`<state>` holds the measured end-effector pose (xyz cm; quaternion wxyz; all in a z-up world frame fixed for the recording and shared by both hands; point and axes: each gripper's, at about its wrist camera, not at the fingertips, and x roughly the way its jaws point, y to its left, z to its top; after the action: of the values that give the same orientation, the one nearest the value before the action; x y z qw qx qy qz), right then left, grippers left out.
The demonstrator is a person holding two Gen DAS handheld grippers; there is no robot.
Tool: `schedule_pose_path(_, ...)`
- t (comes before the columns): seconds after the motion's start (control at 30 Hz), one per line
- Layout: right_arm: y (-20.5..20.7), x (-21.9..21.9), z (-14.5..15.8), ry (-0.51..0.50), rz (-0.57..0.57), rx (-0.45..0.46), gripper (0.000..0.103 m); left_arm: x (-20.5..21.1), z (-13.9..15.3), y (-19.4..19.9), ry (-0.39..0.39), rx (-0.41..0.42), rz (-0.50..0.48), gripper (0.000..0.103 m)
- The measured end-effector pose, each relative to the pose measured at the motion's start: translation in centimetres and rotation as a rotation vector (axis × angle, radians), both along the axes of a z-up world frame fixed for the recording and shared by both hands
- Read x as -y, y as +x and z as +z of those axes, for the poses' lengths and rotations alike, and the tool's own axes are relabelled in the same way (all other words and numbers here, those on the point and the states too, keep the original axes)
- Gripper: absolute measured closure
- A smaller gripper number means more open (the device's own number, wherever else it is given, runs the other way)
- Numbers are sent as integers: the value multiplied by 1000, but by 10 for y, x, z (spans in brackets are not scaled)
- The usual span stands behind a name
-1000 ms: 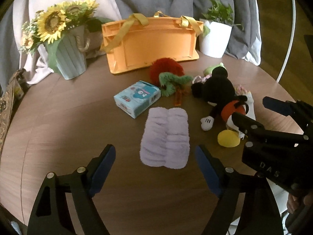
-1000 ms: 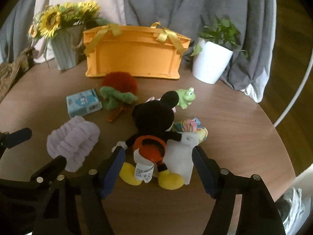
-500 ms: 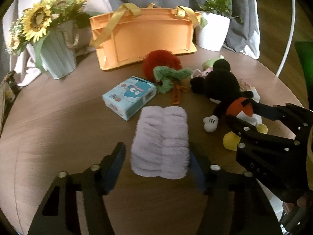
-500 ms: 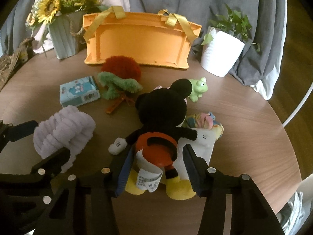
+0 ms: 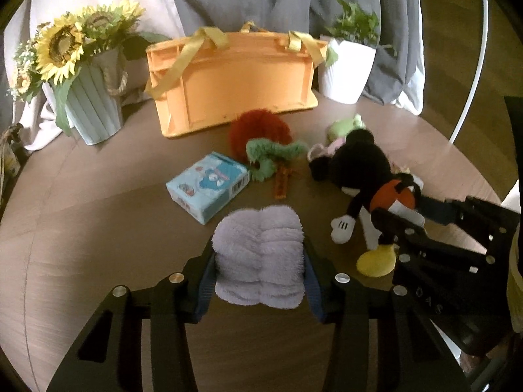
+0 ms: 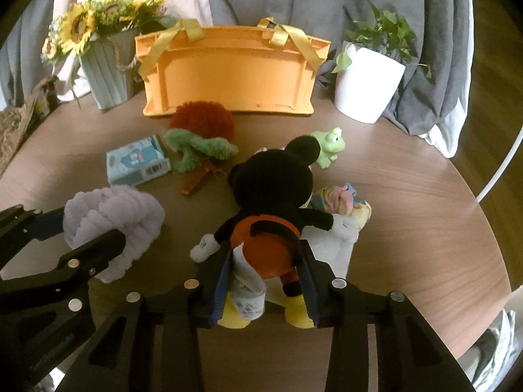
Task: Organize soft objects
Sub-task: 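Lift the towel and Mickey plush and carry both over the orange crate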
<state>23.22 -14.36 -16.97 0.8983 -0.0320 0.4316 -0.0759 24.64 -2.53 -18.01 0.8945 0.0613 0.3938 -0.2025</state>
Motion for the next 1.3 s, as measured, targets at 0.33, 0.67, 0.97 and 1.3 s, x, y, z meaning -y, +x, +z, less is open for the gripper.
schedule_pose_path(0.33, -8, 2, 34, 56, -30, 66, 64, -7, 36, -2, -58, 80, 4, 58)
schedule_pose_path(0.67, -12, -9, 76, 67, -56, 169, 64, -26, 83, -3, -105, 195, -3, 58)
schedule_pose_path(0.97, -8, -29, 114, 78, -83, 287, 64, -49, 122, 9, -166, 270, 0, 58)
schedule_pose_path(1.3, 6, -35, 145, 97, -70, 401, 64, -53, 152, 18, -192, 376, 44, 58)
